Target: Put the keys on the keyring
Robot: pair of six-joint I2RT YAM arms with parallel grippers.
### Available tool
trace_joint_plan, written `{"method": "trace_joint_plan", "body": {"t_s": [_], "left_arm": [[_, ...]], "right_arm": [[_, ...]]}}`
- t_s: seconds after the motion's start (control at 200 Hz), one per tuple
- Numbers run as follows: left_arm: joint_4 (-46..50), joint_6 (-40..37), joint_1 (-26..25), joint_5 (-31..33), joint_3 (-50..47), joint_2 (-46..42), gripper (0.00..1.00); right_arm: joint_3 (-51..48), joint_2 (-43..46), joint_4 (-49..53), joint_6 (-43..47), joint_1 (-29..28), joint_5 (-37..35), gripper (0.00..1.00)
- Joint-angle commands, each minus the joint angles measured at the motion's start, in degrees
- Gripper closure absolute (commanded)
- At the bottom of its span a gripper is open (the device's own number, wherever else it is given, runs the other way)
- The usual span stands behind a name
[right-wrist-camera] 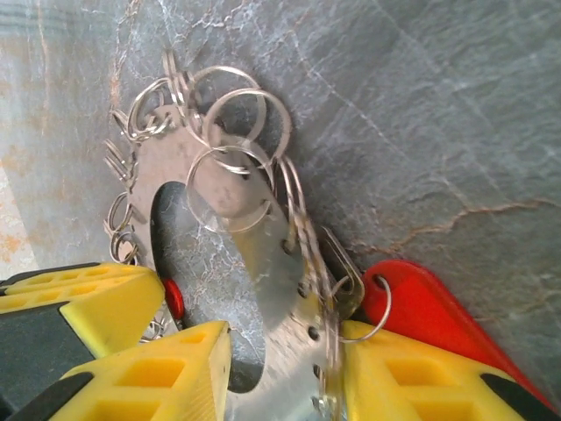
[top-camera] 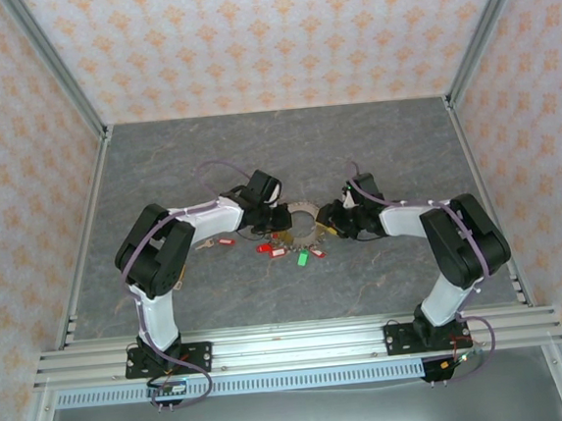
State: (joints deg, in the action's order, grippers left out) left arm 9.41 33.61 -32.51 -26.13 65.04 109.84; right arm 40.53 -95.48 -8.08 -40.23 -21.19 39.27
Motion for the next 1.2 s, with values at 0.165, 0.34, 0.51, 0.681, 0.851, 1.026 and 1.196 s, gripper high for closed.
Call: {"method": "trace_joint_plan", "body": {"t_s": [0.165, 0.34, 0.51, 0.681, 0.851, 1.026, 1.196], "left_arm": [[-4.6, 2.7, 2.1, -5.8, -4.2, 3.3, 0.88], [-5.3, 2.8, 2.6, -6.2, -4.8, 2.5, 0.88], [-6.5, 3.2, 2.6, -6.2, -5.2, 1.0, 0.86], [-8.3, 3.4, 2.6, -4.4, -6.2, -2.4, 0.8], [-9.3, 4.2, 2.5, -1.5, -7.3, -6.6, 0.61], [-8.1, 6.2, 3.1, 3.7, -8.7, -14.0, 0.34], [-10.2, 12.3, 4.8, 4.7, -11.1, -21.7, 0.16]], "right_arm": [[-1.0, -0.1, -5.5, 1.5, -0.1, 1.9, 0.64], [-2.6, 0.3, -8.5, -0.1, 0.6, 2.1, 0.74], [-3.7, 1.9, -9.1, -1.2, 1.7, 1.3, 0.84], [-5.1, 3.9, -10.0, -1.9, 2.5, 1.0, 0.9], [-6.1, 5.9, -11.3, -3.2, 3.4, 1.7, 0.93], [-7.1, 10.4, -14.6, -6.6, 4.6, 2.3, 0.95], [-6.4, 16.3, -14.4, -7.4, 5.2, 1.4, 0.95]]}}
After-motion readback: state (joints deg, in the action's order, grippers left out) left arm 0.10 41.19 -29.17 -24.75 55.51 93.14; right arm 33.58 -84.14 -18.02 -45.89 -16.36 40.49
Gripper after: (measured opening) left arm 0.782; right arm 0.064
